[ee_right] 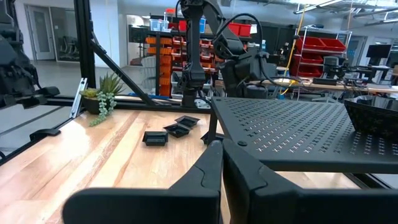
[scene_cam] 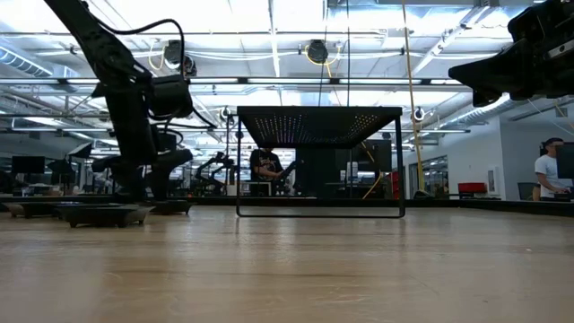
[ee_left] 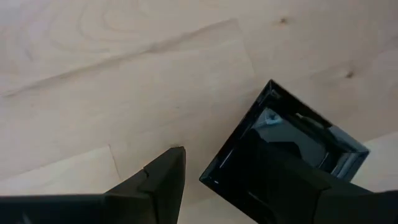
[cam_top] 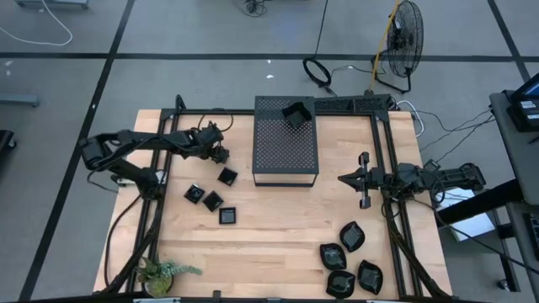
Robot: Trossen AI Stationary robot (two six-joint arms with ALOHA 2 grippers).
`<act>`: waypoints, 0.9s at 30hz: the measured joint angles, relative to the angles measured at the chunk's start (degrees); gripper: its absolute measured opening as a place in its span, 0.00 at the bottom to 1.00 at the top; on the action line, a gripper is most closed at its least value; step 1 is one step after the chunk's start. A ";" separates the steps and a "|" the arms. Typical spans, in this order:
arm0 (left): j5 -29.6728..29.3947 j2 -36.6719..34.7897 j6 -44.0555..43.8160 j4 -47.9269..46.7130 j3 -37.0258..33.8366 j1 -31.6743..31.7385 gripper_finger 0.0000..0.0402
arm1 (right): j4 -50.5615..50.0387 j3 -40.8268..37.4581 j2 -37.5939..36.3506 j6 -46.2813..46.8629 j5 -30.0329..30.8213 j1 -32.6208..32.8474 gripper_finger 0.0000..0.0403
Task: Pick & Place Mini shaped plates
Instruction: Put the square plate on the shelf
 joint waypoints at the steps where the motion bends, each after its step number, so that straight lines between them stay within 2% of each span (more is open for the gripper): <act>1: -0.09 0.30 0.00 0.27 0.00 -0.04 0.50 | 0.00 0.00 0.00 0.00 -0.01 0.01 0.00; 10: 3.83 1.52 -0.24 1.22 0.09 -0.42 0.47 | 0.00 0.00 0.00 0.00 0.00 0.01 0.00; 20: 2.58 1.54 2.92 1.52 0.07 -1.33 0.23 | 0.00 0.00 0.00 0.00 0.00 0.01 0.00; 27: 2.14 1.56 4.53 3.43 0.00 -1.33 0.11 | 0.00 0.00 0.00 0.00 0.00 0.00 0.00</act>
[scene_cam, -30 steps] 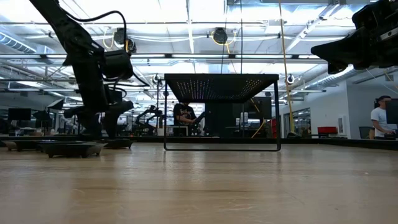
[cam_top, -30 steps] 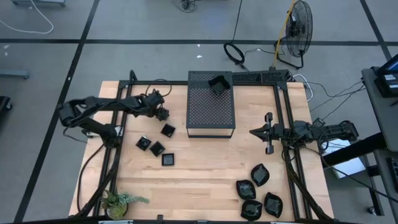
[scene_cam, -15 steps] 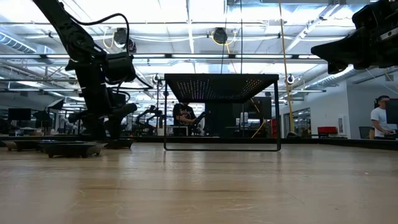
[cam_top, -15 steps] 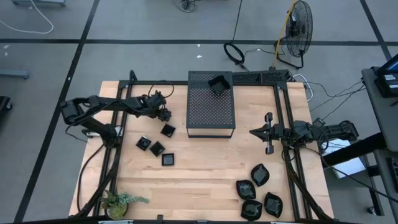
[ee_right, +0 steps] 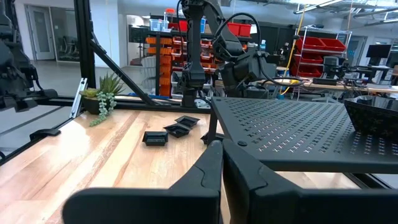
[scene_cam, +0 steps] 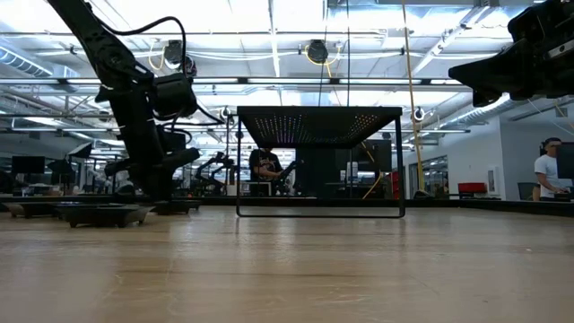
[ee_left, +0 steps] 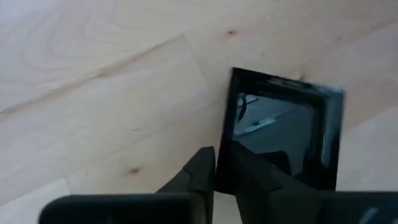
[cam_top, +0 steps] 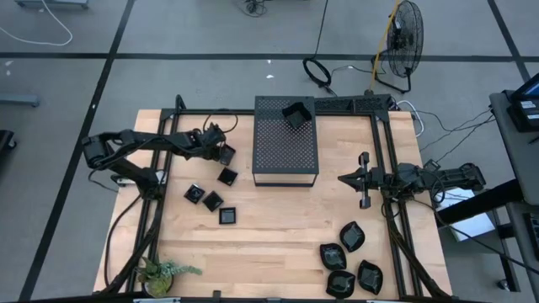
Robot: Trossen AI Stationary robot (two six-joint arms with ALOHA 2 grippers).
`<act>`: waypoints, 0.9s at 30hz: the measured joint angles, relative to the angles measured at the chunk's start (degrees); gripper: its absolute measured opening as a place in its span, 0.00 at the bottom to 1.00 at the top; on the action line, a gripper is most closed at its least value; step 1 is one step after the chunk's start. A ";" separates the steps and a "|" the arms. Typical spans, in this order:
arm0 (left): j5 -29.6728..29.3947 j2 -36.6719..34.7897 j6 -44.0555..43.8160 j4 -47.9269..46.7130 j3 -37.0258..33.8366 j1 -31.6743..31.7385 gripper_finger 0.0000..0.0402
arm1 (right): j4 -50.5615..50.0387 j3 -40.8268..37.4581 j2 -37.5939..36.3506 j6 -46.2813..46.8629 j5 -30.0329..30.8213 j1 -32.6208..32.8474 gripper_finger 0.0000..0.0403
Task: Pick & Place Mini shaped plates
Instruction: Put the square plate on the shelf
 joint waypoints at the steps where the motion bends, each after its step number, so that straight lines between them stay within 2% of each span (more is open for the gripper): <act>1: 0.00 0.02 0.18 0.40 -0.02 -0.02 0.09 | 0.00 -0.01 0.01 0.00 0.00 0.01 0.00; 9: 0.35 -5.74 1.52 0.80 -0.06 0.00 0.01 | 0.00 -0.01 0.01 0.00 -0.02 0.02 0.00; 17: 0.37 -18.03 0.65 2.98 -0.11 -1.26 0.04 | 0.00 -0.02 0.01 0.00 -0.02 0.02 0.00; 23: 1.85 -26.23 -0.96 11.92 -0.11 -4.26 0.01 | 0.00 -0.01 0.00 0.00 0.00 0.02 0.00; 27: 4.73 -28.86 -1.01 22.57 -0.08 -6.70 0.04 | 0.00 -0.02 0.00 0.00 0.00 0.00 0.00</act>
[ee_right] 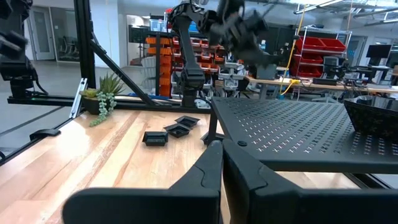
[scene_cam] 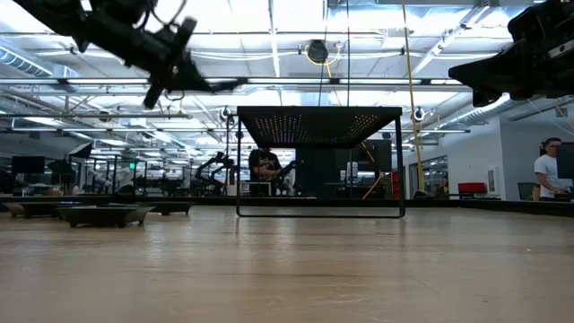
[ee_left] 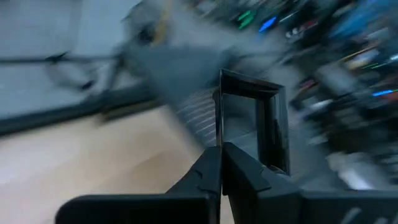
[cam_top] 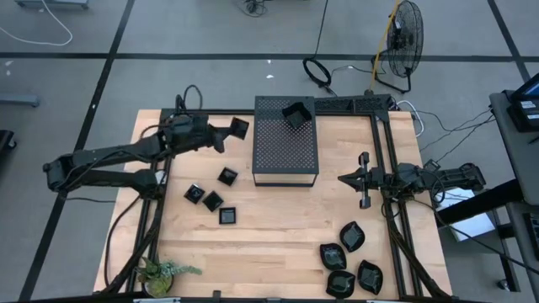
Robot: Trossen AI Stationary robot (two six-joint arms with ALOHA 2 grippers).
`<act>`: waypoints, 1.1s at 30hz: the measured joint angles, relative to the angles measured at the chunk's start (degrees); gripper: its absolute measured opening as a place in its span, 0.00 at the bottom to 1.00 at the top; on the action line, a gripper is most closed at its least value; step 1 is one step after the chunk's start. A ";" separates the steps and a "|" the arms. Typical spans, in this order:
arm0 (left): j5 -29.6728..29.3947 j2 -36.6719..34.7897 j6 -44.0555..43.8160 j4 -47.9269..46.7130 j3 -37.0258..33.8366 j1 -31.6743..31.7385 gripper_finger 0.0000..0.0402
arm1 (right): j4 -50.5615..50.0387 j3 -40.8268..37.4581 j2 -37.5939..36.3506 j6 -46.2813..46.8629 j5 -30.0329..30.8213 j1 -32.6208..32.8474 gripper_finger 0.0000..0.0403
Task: Pick & Place Mini shaped plates
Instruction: Put the square plate on the shelf
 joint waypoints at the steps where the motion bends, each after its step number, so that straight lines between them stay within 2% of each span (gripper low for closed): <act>1: 0.30 -0.06 0.08 2.69 0.00 -0.81 0.05 | 0.00 0.02 0.02 0.00 0.00 0.01 0.00; 6: 1.48 1.41 -0.78 14.61 0.11 -4.30 0.02 | 0.00 0.00 0.00 0.00 -0.02 0.02 0.00; 8: 1.69 2.69 -0.84 16.21 0.16 -5.25 0.01 | 0.00 0.01 0.01 0.00 -0.01 0.00 0.00; 14: 1.78 9.98 0.06 13.05 5.21 -6.32 0.05 | 0.00 0.01 0.02 0.00 -0.02 0.01 0.00; 22: 1.52 21.00 2.36 12.77 9.32 -5.82 0.02 | 0.00 0.02 0.00 0.00 -0.01 0.01 0.00; 27: -2.76 23.89 1.92 12.95 9.86 -4.80 0.06 | -0.02 0.00 0.02 0.00 -0.02 0.02 0.00; 33: -2.43 25.23 1.64 12.28 9.84 -4.69 0.02 | -0.01 0.00 0.00 0.00 -0.02 0.02 0.00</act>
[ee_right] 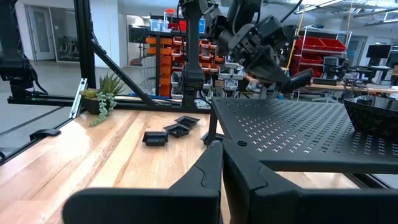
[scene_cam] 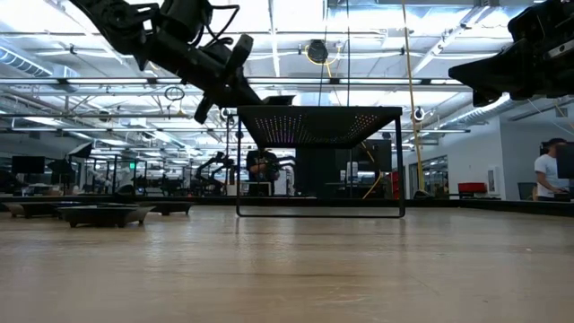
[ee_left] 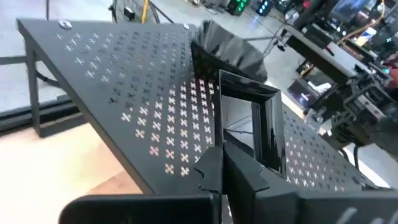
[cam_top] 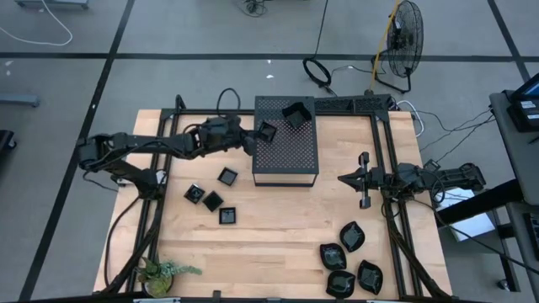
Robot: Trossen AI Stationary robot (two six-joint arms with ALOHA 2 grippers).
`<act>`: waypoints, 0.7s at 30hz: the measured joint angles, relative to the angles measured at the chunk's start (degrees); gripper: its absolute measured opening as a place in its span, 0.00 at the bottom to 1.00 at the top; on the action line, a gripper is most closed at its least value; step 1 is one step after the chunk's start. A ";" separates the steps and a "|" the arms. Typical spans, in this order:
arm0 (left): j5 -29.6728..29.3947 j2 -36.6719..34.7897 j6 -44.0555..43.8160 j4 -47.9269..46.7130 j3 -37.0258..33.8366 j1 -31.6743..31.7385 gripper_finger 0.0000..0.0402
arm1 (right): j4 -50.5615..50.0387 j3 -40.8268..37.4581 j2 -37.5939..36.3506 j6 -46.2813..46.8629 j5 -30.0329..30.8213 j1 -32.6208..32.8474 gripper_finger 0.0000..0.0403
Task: Pick & Place Mini shaped plates
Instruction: Put the square plate on the shelf, then stack the square plate on top of the square plate on the shelf
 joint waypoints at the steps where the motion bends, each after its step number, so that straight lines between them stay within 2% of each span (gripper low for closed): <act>1: 0.27 -0.02 0.07 -0.07 0.00 -0.09 0.01 | 0.01 -0.01 0.02 0.00 0.02 -0.01 0.00; 9: 0.54 -0.02 0.26 -2.25 0.00 -0.85 0.08 | 0.01 -0.01 0.01 0.00 0.02 -0.01 0.00; 16: 0.37 -0.02 0.34 -3.57 0.00 -0.83 0.09 | 0.01 0.00 0.02 0.00 0.00 -0.02 0.00; 21: 0.76 -0.23 3.85 -3.37 0.00 -0.83 0.09 | 0.01 -0.01 0.02 0.00 0.00 -0.01 0.00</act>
